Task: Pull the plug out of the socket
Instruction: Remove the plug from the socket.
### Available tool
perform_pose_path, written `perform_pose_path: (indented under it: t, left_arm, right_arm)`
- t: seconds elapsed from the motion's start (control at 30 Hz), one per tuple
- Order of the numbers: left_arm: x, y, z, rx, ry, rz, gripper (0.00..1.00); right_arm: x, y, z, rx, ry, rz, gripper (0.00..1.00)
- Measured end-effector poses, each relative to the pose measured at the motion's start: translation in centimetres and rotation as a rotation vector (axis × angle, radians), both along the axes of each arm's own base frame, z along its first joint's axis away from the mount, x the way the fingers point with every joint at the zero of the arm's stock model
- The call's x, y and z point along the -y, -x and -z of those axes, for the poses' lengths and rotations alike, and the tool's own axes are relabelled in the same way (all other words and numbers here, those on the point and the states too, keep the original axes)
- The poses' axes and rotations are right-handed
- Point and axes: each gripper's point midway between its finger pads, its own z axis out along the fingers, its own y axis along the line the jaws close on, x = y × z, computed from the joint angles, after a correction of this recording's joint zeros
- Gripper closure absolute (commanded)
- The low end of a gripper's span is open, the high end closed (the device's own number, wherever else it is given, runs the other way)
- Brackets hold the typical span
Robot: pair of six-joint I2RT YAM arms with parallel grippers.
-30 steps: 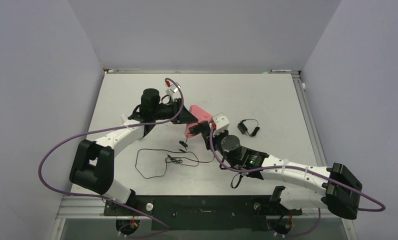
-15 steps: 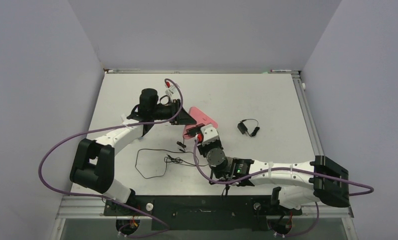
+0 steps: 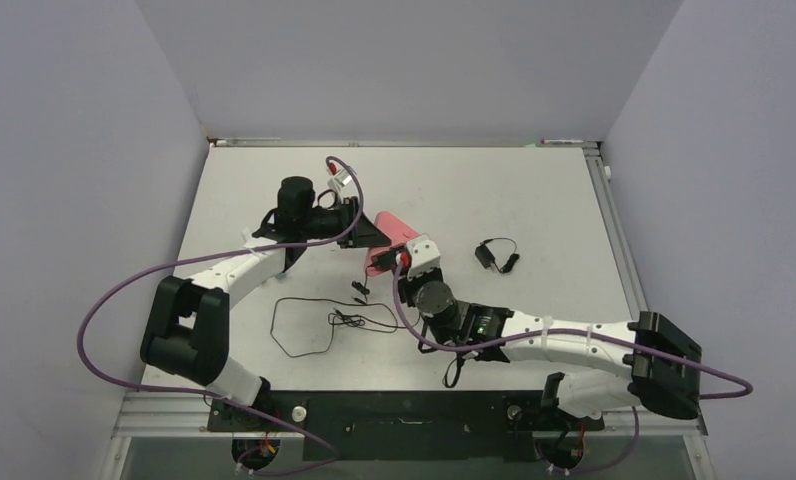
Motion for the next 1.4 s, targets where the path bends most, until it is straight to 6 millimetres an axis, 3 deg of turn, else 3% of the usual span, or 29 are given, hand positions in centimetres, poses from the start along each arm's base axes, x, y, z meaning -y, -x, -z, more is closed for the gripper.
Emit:
perform_pose_path:
  t: [0.3,0.7,1.4]
  left_arm:
    - [0.0,-1.4,0.2,0.01,-0.022,-0.067,1.0]
    - [0.0,-1.4,1.0,-0.026,-0.04,-0.084,1.0]
    - [0.1,0.4,1.0,-0.084,-0.016,-0.001,1.0]
  right_arm:
    - [1.0,-2.2,-0.3,-0.161,-0.18,-0.163,0.95]
    - [1.1,-2.2,0.5,-0.217,-0.223,-0.212,0.95]
    - [0.2,0.9,0.2,-0.001,-0.028,-0.04,0.95]
